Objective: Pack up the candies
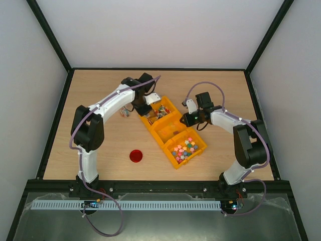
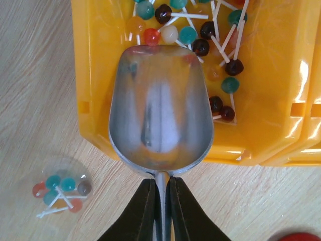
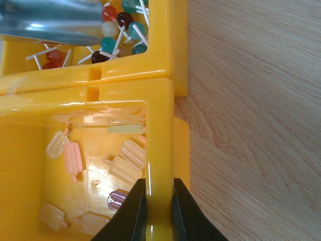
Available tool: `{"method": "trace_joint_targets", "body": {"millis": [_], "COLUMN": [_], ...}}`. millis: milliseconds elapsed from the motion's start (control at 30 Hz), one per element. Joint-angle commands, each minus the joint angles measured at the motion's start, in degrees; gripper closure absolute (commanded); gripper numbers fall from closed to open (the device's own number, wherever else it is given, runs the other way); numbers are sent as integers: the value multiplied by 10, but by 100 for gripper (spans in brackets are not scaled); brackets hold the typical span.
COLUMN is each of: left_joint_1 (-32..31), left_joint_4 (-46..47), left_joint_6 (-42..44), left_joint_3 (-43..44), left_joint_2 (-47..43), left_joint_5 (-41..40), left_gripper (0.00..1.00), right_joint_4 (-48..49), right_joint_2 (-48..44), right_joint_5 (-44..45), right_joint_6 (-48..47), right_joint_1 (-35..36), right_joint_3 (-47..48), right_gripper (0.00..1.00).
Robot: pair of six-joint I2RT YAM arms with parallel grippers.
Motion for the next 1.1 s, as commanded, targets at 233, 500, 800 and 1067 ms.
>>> {"method": "trace_joint_targets", "body": {"millis": [233,500,800,1067], "left_joint_1": [10,11,20,53], "left_joint_4": [165,268,420,555], "left_joint_6": [17,12,-14,-68], "left_joint_3": [-180,-213,-306,-382], "left_joint_2": [-11,7,-26,-78], "left_joint_5": [69,112,182,240], "left_gripper": [98,98,98,98], "right_joint_4": [5,4,4,4], "right_joint_2": [2,6,3,10], "right_joint_5": [-27,-36,-32,-21], "right_joint_6": [-37,-48,-38,-9], "right_joint_1": [0,0,-1,-20], "right_joint_3": [15,17,15,21], "right_gripper": [98,99,99,99]}}
